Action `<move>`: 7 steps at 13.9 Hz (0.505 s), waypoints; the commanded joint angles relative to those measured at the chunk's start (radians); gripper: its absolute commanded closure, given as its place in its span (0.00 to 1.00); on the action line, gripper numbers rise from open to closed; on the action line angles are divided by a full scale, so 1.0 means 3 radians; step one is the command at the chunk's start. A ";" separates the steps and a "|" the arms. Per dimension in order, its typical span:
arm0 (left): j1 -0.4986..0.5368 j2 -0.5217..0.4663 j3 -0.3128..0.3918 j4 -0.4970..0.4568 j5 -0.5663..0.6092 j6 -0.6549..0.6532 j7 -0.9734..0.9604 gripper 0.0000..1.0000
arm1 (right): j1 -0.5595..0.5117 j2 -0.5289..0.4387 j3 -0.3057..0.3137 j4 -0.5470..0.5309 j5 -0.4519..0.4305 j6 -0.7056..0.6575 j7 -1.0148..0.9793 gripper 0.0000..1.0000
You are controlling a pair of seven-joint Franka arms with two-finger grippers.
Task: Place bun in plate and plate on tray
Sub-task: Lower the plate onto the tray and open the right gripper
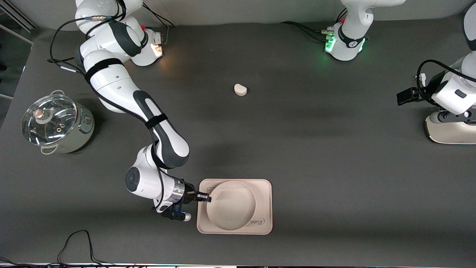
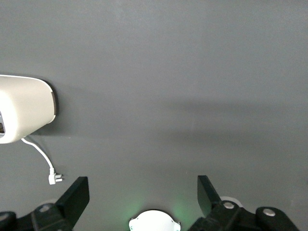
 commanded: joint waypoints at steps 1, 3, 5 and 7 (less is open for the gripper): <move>-0.0023 0.0038 0.0017 0.0089 -0.0005 -0.0092 0.0060 0.00 | 0.0020 0.0045 0.0005 0.0084 -0.0067 -0.0013 0.0029 1.00; -0.0023 0.0033 0.0017 0.0089 -0.0005 -0.0092 0.0060 0.00 | 0.0020 0.0055 0.0005 0.0079 -0.0067 -0.0008 0.0023 1.00; -0.0023 0.0033 0.0017 0.0089 -0.0005 -0.0092 0.0066 0.00 | 0.0025 0.0056 0.0005 0.0079 -0.0067 -0.0008 0.0029 0.78; -0.0023 0.0033 0.0017 0.0089 -0.0005 -0.0092 0.0066 0.00 | 0.0066 0.0000 -0.0020 0.0079 -0.0097 -0.0008 0.0034 0.00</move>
